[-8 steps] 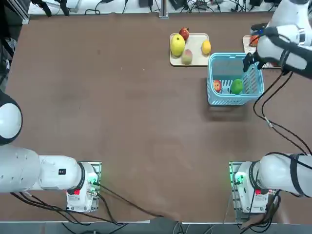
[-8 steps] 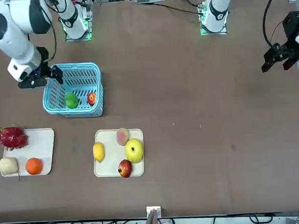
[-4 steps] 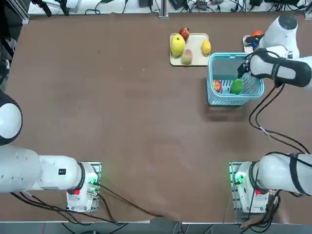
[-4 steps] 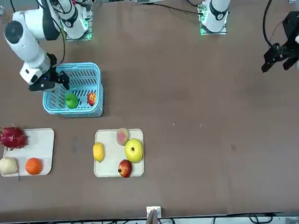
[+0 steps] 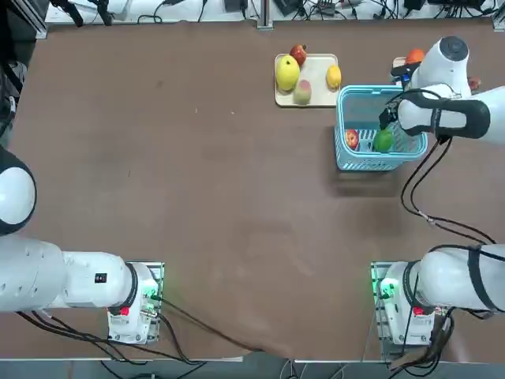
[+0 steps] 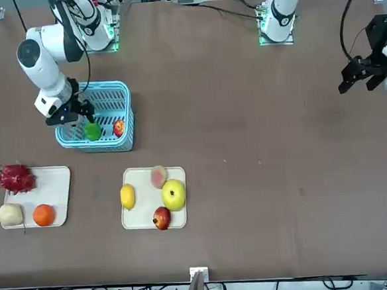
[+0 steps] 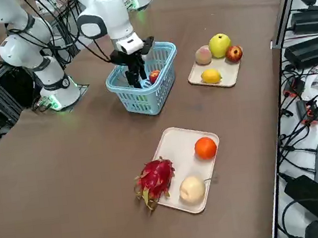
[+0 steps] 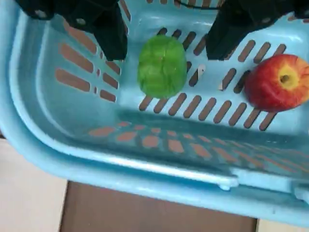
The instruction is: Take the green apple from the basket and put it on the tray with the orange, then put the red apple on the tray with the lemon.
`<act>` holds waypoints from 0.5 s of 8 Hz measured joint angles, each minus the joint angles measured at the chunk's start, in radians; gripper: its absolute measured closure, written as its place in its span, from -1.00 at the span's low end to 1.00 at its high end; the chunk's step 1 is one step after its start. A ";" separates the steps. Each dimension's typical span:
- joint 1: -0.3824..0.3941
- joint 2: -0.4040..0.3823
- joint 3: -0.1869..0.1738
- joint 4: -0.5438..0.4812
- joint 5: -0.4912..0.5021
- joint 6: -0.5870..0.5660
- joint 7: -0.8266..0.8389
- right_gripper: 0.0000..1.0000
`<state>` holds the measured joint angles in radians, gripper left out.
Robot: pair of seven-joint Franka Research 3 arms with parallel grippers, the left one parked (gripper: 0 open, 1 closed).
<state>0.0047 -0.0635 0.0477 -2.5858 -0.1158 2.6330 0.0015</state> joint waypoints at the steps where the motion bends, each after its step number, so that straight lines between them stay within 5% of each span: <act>1: 0.000 0.023 0.000 -0.010 0.000 0.043 0.000 -1.00; 4: 0.000 0.081 0.000 -0.021 -0.001 0.087 0.000 -1.00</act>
<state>0.0050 0.0177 0.0477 -2.6070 -0.1163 2.7198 0.0014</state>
